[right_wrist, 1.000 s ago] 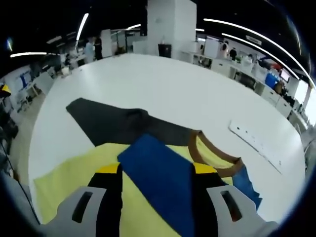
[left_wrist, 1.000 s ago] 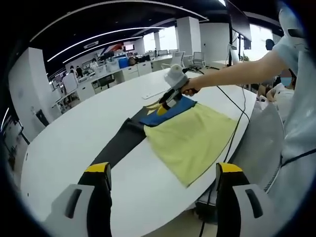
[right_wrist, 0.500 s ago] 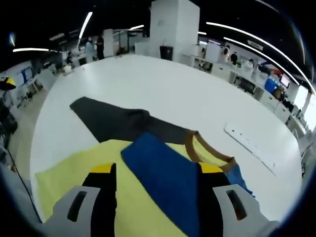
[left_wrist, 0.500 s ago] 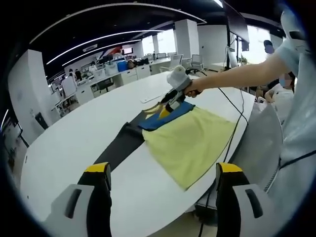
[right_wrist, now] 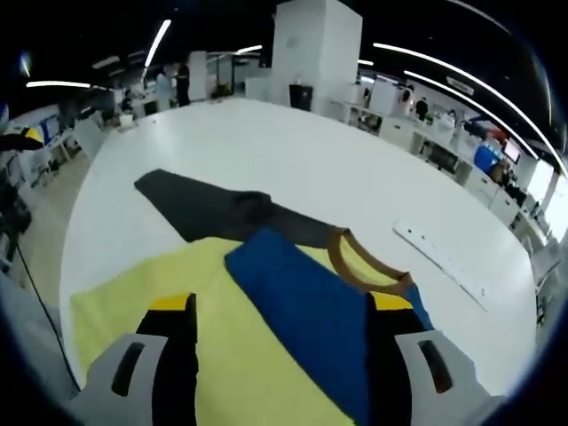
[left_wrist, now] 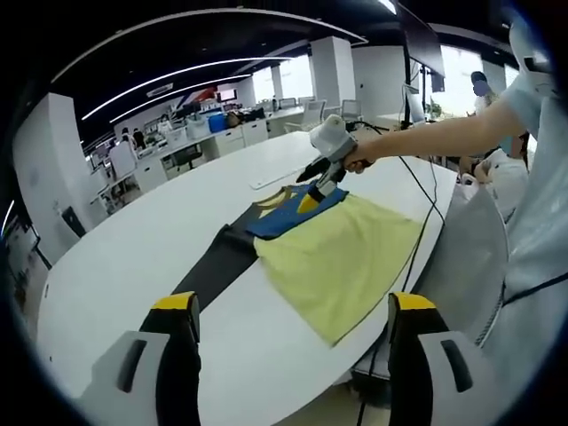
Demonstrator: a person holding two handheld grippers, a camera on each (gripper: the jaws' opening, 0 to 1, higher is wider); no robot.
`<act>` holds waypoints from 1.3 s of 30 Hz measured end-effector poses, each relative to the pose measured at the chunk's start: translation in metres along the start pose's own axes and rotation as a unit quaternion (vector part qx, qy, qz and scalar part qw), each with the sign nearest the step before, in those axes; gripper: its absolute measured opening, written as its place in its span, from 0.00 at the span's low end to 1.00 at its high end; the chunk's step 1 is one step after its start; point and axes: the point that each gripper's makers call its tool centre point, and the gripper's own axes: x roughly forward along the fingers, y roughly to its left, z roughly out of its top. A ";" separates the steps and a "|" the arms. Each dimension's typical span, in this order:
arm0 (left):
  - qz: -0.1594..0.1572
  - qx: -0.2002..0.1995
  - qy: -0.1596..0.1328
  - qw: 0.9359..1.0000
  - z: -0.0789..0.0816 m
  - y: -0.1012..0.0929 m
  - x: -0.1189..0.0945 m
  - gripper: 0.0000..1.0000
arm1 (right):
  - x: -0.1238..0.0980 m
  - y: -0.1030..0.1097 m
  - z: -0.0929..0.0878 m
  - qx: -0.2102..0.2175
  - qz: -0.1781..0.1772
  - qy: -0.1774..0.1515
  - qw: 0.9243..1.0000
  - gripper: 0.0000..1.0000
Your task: Fold the garment on the visible template until the final outline fits inside the template.
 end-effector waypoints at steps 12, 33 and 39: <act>-0.009 0.007 -0.002 1.000 0.003 -0.008 0.003 0.84 | -0.028 -0.002 -0.004 -0.007 -0.007 -0.004 1.000 0.88; -0.012 0.010 0.001 1.000 0.003 -0.021 0.000 0.84 | -0.070 0.009 -0.017 -0.012 -0.005 -0.007 1.000 1.00; -0.011 0.011 0.000 1.000 0.004 -0.023 -0.002 0.84 | -0.081 0.009 -0.022 -0.005 -0.009 -0.008 1.000 1.00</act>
